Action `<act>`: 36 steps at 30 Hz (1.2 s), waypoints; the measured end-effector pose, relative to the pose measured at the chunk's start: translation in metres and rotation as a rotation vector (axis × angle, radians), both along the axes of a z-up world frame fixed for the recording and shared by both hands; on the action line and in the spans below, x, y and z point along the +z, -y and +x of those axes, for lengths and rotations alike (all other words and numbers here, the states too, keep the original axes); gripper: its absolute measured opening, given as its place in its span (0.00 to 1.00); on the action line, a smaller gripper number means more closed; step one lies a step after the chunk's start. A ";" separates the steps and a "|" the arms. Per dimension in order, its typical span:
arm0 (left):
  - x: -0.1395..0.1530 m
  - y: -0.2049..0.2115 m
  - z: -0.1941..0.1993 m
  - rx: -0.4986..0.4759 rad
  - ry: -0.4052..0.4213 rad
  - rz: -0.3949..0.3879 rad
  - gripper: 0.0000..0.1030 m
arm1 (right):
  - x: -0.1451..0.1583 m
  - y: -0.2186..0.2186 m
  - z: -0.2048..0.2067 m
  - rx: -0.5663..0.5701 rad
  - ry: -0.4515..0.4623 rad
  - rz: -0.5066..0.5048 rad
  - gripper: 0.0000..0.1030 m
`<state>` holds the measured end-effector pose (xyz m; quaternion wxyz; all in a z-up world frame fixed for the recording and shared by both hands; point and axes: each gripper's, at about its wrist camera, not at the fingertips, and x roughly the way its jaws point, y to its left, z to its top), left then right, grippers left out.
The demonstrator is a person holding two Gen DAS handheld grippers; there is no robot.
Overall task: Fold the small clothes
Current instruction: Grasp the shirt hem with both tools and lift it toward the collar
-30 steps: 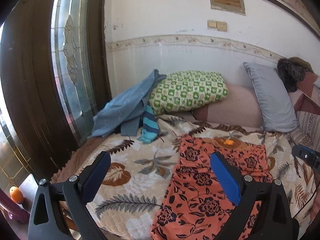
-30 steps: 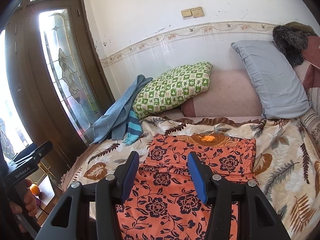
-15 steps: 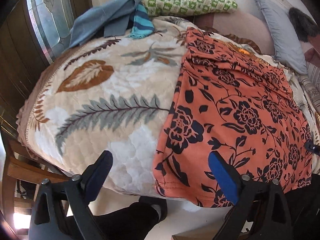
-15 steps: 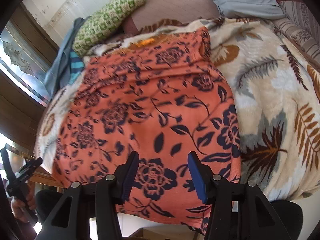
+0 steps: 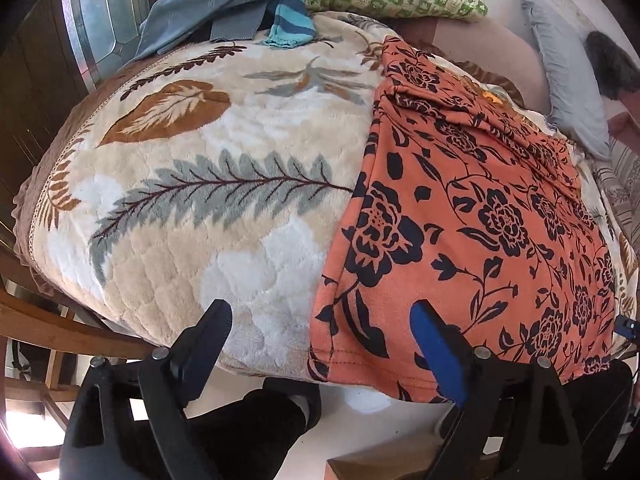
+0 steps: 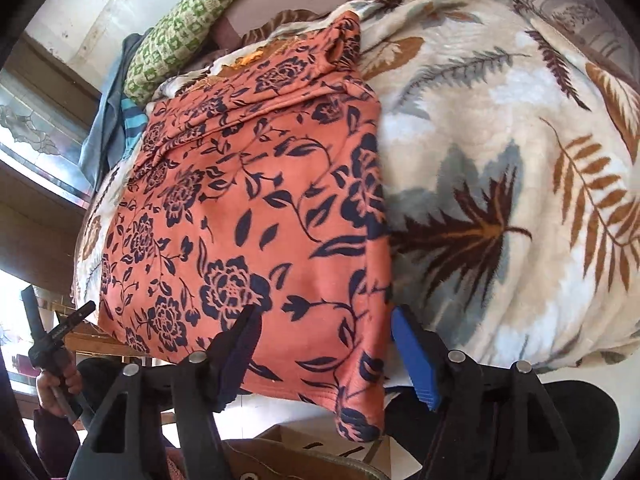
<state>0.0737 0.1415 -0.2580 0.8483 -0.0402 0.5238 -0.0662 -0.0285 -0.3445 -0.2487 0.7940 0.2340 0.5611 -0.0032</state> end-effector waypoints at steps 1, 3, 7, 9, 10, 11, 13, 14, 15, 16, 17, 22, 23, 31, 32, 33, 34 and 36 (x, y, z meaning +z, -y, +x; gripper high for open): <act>-0.003 0.001 0.001 -0.007 -0.005 -0.020 0.85 | -0.007 0.002 -0.003 -0.011 -0.017 0.011 0.69; -0.016 0.004 0.007 -0.030 -0.040 -0.029 0.52 | -0.022 0.004 -0.005 -0.038 -0.051 0.055 0.69; -0.025 0.016 0.002 -0.088 -0.035 0.017 0.21 | -0.041 -0.015 -0.006 -0.006 -0.087 0.011 0.59; -0.023 0.014 0.001 -0.105 -0.038 -0.022 0.09 | -0.040 -0.025 -0.007 0.036 -0.102 -0.075 0.33; -0.021 0.012 0.001 -0.106 -0.043 -0.043 0.08 | -0.036 -0.027 -0.008 0.056 -0.095 -0.053 0.15; -0.019 0.009 0.001 -0.109 -0.046 -0.063 0.08 | -0.030 -0.027 -0.009 0.064 -0.091 -0.048 0.09; -0.015 0.003 0.001 -0.113 -0.047 -0.107 0.08 | -0.018 -0.022 -0.012 0.068 -0.072 0.001 0.06; -0.012 0.000 0.001 -0.112 -0.049 -0.132 0.08 | -0.011 -0.018 -0.012 0.064 -0.047 0.068 0.05; -0.009 -0.001 0.002 -0.113 -0.051 -0.157 0.08 | -0.003 -0.013 -0.013 0.056 -0.014 0.133 0.05; -0.004 -0.001 0.003 -0.116 -0.048 -0.179 0.08 | 0.007 -0.009 -0.013 0.050 0.025 0.178 0.05; 0.001 -0.002 0.004 -0.123 -0.042 -0.198 0.08 | 0.017 -0.006 -0.011 0.047 0.058 0.212 0.05; 0.037 -0.010 0.023 -0.139 -0.005 -0.308 0.08 | 0.056 0.016 0.009 -0.012 0.203 0.410 0.05; 0.046 -0.011 0.030 -0.142 0.005 -0.322 0.08 | 0.063 0.020 0.017 -0.023 0.227 0.434 0.05; 0.106 0.002 0.150 -0.146 0.072 -0.376 0.08 | 0.115 0.069 0.118 -0.145 0.394 0.471 0.05; 0.108 0.006 0.173 -0.136 0.068 -0.383 0.08 | 0.116 0.078 0.134 -0.167 0.405 0.476 0.05; 0.108 0.010 0.197 -0.127 0.061 -0.388 0.08 | 0.117 0.086 0.151 -0.185 0.410 0.479 0.05; 0.107 0.016 0.220 -0.118 0.055 -0.388 0.08 | 0.116 0.093 0.170 -0.202 0.410 0.474 0.05; 0.102 0.031 0.263 -0.109 0.053 -0.365 0.08 | 0.105 0.106 0.211 -0.243 0.389 0.466 0.05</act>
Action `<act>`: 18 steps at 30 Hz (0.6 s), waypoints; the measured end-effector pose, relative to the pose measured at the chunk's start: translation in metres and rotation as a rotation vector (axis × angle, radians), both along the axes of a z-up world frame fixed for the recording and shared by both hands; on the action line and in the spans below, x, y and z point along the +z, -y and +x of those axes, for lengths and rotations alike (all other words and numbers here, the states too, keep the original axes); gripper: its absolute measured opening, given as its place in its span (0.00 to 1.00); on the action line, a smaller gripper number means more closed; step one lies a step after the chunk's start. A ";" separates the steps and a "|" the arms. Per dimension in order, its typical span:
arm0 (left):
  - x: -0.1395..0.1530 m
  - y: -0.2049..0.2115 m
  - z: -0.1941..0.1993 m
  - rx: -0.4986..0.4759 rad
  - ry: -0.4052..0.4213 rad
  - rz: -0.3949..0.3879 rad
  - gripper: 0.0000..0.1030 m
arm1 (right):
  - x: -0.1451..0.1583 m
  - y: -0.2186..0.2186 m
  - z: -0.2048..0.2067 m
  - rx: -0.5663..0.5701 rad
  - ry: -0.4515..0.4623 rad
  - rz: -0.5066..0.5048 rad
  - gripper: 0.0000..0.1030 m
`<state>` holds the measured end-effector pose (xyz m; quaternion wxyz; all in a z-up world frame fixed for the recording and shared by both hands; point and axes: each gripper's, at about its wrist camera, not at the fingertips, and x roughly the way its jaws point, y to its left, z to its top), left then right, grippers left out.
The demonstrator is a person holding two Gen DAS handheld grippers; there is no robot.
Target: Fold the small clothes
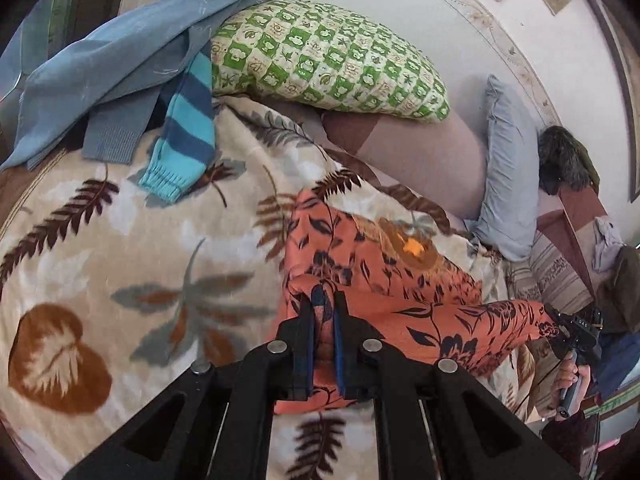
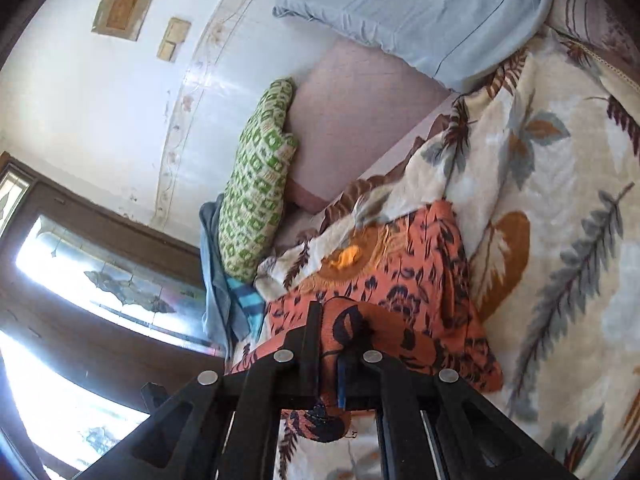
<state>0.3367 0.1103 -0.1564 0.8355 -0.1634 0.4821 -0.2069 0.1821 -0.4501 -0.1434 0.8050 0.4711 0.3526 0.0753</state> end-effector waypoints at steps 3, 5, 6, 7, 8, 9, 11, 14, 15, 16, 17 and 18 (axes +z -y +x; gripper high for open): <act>-0.021 0.027 0.061 0.020 -0.021 0.050 0.08 | -0.033 0.017 0.059 -0.061 -0.065 0.025 0.05; -0.042 0.042 0.094 0.044 -0.046 0.081 0.12 | -0.065 0.030 0.089 -0.089 -0.109 0.093 0.09; -0.054 0.048 0.106 0.052 -0.057 0.089 0.12 | -0.081 0.035 0.104 -0.098 -0.143 0.116 0.09; -0.065 0.053 0.116 0.058 -0.072 0.096 0.12 | -0.098 0.040 0.116 -0.110 -0.184 0.131 0.10; -0.074 0.056 0.123 0.072 -0.083 0.099 0.12 | -0.112 0.044 0.124 -0.125 -0.211 0.139 0.10; -0.080 0.055 0.127 0.093 -0.087 0.090 0.13 | -0.125 0.049 0.128 -0.140 -0.226 0.142 0.10; -0.082 0.045 0.123 0.133 -0.041 0.006 0.24 | -0.143 0.056 0.129 -0.154 -0.217 0.165 0.10; -0.070 0.019 0.106 0.278 0.062 -0.035 0.54 | -0.144 0.065 0.120 -0.155 -0.151 0.161 0.10; -0.064 0.010 0.097 0.325 0.085 -0.056 0.55 | -0.140 0.066 0.115 -0.161 -0.129 0.152 0.10; -0.058 0.005 0.086 0.350 0.100 -0.075 0.55 | -0.134 0.066 0.109 -0.165 -0.105 0.145 0.10; -0.051 0.004 0.072 0.360 0.122 -0.093 0.55 | -0.125 0.064 0.104 -0.164 -0.078 0.137 0.10; -0.044 0.006 0.056 0.357 0.149 -0.099 0.57 | -0.115 0.062 0.100 -0.162 -0.054 0.116 0.10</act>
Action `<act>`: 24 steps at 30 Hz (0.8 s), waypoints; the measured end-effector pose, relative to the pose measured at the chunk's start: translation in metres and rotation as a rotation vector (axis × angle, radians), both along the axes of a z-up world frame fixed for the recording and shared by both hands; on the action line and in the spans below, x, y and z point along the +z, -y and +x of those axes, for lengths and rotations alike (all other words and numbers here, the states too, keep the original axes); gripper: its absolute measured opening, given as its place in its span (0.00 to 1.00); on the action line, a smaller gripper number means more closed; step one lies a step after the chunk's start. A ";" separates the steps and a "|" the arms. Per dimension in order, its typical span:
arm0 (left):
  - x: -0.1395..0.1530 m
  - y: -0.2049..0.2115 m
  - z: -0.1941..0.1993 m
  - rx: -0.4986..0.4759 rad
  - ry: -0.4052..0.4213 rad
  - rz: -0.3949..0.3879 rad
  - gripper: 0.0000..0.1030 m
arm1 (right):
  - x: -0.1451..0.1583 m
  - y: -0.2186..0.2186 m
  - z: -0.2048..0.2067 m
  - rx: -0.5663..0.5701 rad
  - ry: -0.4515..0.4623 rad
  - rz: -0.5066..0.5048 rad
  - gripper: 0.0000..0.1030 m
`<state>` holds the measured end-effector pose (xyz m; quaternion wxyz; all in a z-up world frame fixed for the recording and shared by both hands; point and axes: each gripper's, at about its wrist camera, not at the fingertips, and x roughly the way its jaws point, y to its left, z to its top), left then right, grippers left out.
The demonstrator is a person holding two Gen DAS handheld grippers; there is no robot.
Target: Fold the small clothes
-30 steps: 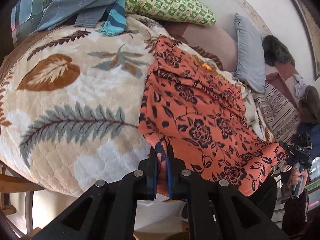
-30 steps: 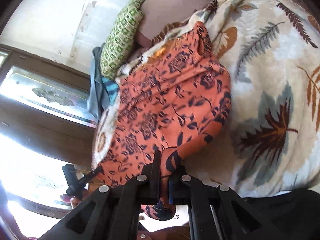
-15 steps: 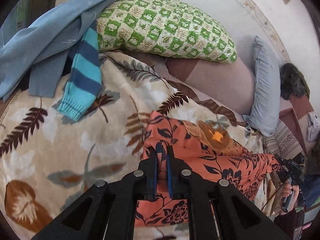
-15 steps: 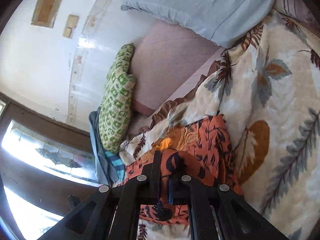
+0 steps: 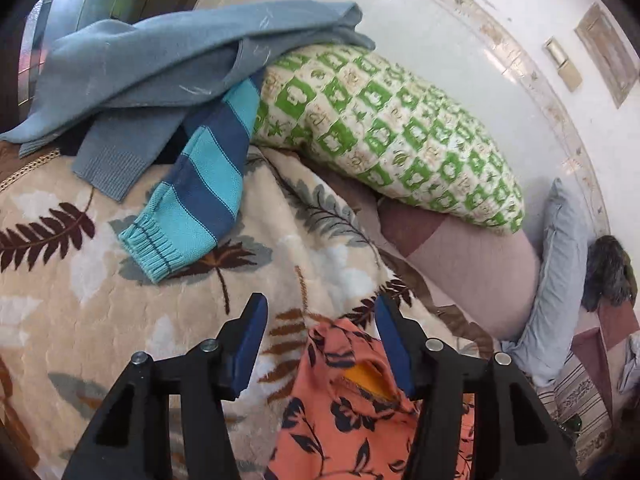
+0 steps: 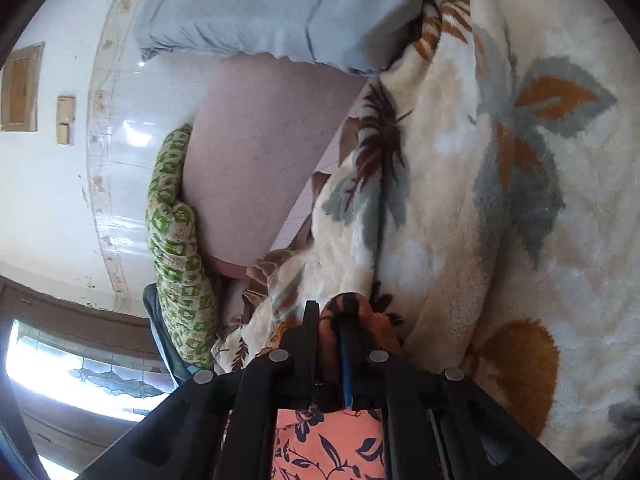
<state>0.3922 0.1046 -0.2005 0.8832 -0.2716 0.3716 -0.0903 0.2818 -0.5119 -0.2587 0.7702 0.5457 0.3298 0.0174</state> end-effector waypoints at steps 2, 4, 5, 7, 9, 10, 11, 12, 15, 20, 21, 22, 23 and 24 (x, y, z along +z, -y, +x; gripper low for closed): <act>0.009 0.016 -0.033 -0.018 0.020 0.071 0.64 | 0.025 -0.010 -0.008 0.012 0.032 -0.079 0.11; 0.006 0.038 -0.062 -0.030 0.032 0.123 0.64 | 0.047 -0.022 -0.014 0.034 0.067 -0.144 0.13; 0.001 0.052 -0.072 -0.056 0.030 0.140 0.64 | 0.055 -0.026 -0.015 0.043 0.076 -0.164 0.17; -0.016 0.079 -0.084 -0.092 0.019 0.193 0.64 | 0.061 -0.029 -0.017 0.013 0.061 -0.189 0.65; -0.036 0.100 -0.084 -0.133 0.005 0.252 0.64 | 0.059 -0.021 -0.025 -0.085 0.060 -0.155 0.84; -0.046 0.107 -0.079 -0.156 -0.021 0.287 0.64 | 0.058 -0.017 -0.029 -0.126 0.049 -0.132 0.84; -0.055 0.109 -0.076 -0.151 -0.055 0.324 0.64 | 0.059 -0.015 -0.033 -0.142 0.028 -0.122 0.84; -0.063 0.109 -0.072 -0.140 -0.087 0.347 0.64 | 0.065 -0.018 -0.035 -0.123 0.023 -0.140 0.83; -0.073 0.106 -0.065 -0.139 -0.103 0.361 0.64 | 0.089 -0.068 -0.029 0.071 -0.051 -0.401 0.74; -0.069 0.106 -0.060 -0.144 -0.102 0.356 0.64 | 0.057 -0.197 0.006 0.463 -0.164 -0.558 0.35; -0.069 0.105 -0.059 -0.149 -0.102 0.350 0.64 | 0.044 -0.219 0.017 0.520 -0.183 -0.568 0.34; -0.069 0.104 -0.057 -0.159 -0.104 0.351 0.64 | 0.032 -0.238 0.030 0.555 -0.206 -0.587 0.33; -0.069 0.105 -0.055 -0.171 -0.106 0.360 0.64 | 0.021 -0.252 0.044 0.569 -0.223 -0.608 0.33; -0.069 0.105 -0.053 -0.183 -0.111 0.374 0.64 | 0.012 -0.261 0.062 0.568 -0.236 -0.616 0.33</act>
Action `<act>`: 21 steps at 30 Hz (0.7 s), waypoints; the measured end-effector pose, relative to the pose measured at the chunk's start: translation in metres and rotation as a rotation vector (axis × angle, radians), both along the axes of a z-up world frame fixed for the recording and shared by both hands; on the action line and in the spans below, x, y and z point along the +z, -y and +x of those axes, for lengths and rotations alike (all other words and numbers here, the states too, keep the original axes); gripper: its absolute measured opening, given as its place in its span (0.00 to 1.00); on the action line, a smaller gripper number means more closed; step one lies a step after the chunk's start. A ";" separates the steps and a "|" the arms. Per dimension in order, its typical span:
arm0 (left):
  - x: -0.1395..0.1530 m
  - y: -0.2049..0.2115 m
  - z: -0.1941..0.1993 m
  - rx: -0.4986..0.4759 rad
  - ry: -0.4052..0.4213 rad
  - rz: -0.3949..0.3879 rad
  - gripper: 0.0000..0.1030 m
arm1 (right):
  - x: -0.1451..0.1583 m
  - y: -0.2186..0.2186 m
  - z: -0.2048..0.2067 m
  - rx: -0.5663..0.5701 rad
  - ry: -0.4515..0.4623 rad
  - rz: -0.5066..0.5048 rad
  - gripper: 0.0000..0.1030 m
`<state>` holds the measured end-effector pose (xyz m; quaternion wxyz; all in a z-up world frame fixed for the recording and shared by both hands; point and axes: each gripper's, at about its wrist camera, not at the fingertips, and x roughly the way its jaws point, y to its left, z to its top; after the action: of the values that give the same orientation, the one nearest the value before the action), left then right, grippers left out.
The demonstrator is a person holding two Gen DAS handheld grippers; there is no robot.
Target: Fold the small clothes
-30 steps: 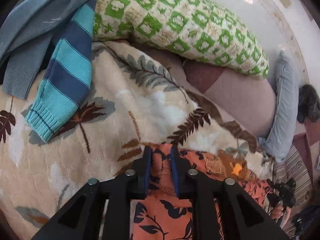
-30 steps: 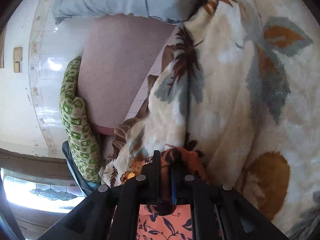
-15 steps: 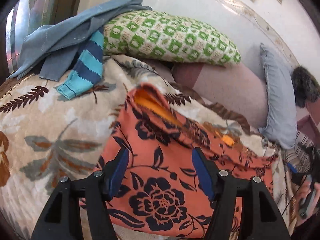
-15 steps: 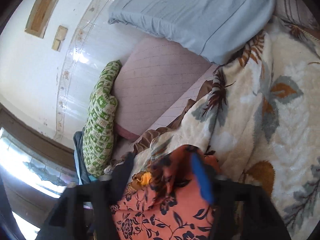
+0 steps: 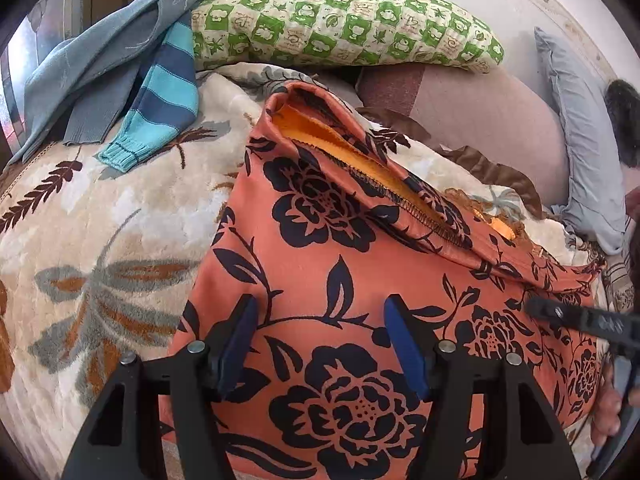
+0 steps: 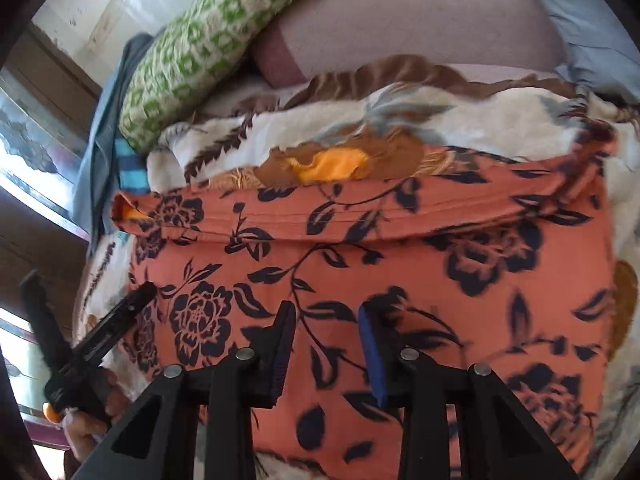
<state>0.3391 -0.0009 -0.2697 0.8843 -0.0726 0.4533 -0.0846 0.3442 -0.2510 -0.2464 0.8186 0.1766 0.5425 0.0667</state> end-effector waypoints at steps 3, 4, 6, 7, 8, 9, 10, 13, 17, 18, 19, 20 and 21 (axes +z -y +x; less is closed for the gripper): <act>0.001 0.000 0.006 -0.014 -0.004 0.015 0.64 | -0.018 0.000 0.064 -0.090 -0.009 -0.054 0.32; 0.001 -0.001 0.008 -0.013 -0.003 0.017 0.64 | -0.018 0.009 0.082 -0.139 -0.007 -0.028 0.32; 0.004 -0.005 0.008 0.003 0.010 0.017 0.64 | 0.001 0.031 0.096 -0.243 0.079 0.035 0.32; 0.005 -0.008 0.010 0.015 0.016 0.020 0.64 | 0.015 0.041 0.092 -0.283 0.133 0.050 0.32; 0.007 -0.011 0.011 0.023 0.019 0.018 0.64 | 0.028 0.048 0.084 -0.296 0.164 0.074 0.32; 0.009 -0.015 0.011 0.030 0.022 0.006 0.64 | 0.038 0.052 0.072 -0.281 0.177 0.092 0.34; 0.011 -0.017 0.011 0.036 0.026 -0.015 0.64 | 0.047 0.054 0.055 -0.252 0.180 0.083 0.34; 0.016 -0.016 0.010 0.024 0.045 -0.042 0.64 | 0.065 0.063 -0.015 -0.208 0.225 -0.005 0.35; 0.022 -0.005 0.015 -0.011 0.055 -0.061 0.64 | 0.053 0.075 -0.096 -0.206 0.210 -0.051 0.35; 0.023 -0.002 0.020 -0.001 0.043 -0.067 0.64 | 0.045 0.076 -0.107 -0.208 0.203 -0.058 0.35; 0.025 0.003 0.028 0.009 0.028 -0.061 0.64 | 0.038 0.078 -0.116 -0.216 0.199 -0.065 0.35; 0.027 0.010 0.038 0.015 0.013 -0.043 0.64 | 0.032 0.081 -0.122 -0.227 0.199 -0.066 0.35; 0.029 0.018 0.050 0.014 0.008 -0.027 0.64 | 0.024 0.085 -0.122 -0.233 0.191 -0.054 0.35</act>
<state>0.3896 -0.0189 -0.2411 0.8857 -0.0871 0.4481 -0.0848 0.2218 -0.3361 -0.2227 0.8730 0.2089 0.4398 -0.0269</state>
